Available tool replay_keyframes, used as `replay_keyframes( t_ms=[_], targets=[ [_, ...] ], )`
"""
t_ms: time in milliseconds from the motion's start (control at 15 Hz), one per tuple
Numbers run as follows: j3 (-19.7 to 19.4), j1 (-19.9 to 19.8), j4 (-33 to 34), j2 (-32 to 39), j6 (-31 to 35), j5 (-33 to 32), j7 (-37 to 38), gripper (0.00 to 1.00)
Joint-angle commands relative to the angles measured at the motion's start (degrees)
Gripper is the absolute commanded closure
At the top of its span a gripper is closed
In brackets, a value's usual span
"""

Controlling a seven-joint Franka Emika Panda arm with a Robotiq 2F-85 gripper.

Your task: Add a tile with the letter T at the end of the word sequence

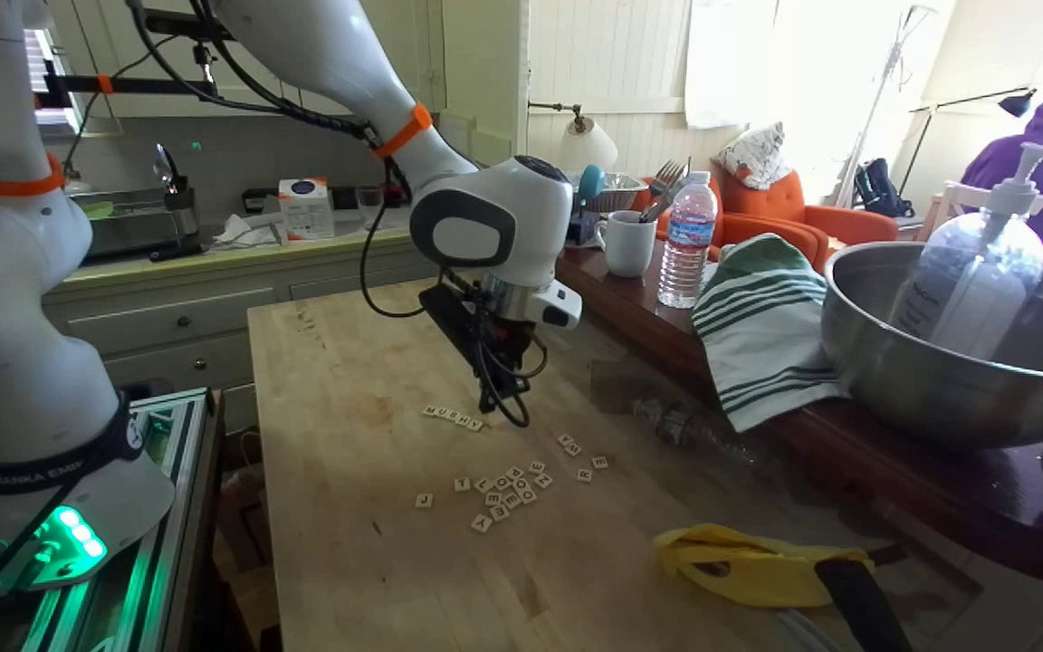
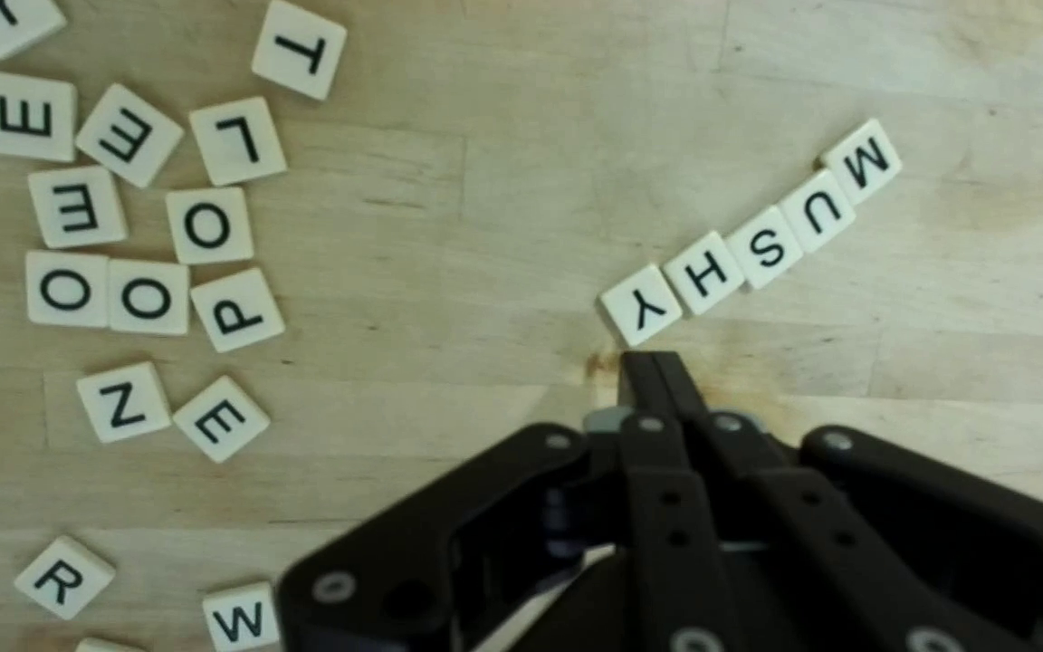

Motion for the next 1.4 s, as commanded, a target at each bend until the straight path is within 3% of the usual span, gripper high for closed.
replay_keyframes(
  t_ms=[0,67,467,800,1333],
  targets=[
    [1.47,-0.91,-0.86,-2.17,-1.82,1.15,-10.93,1.00],
    [1.78,-1.00,-1.10,-2.66,-2.46,1.56,-14.12,0.80],
    [2.16,-0.04,-3.59,-5.83,-5.69,1.70,-29.73,0.38],
    [1.97,1.61,-7.47,-9.59,-6.01,0.91,-36.25,0.01],
    [1.21,4.29,-12.54,-14.49,-2.23,-1.80,-36.77,0.01]
  ],
)
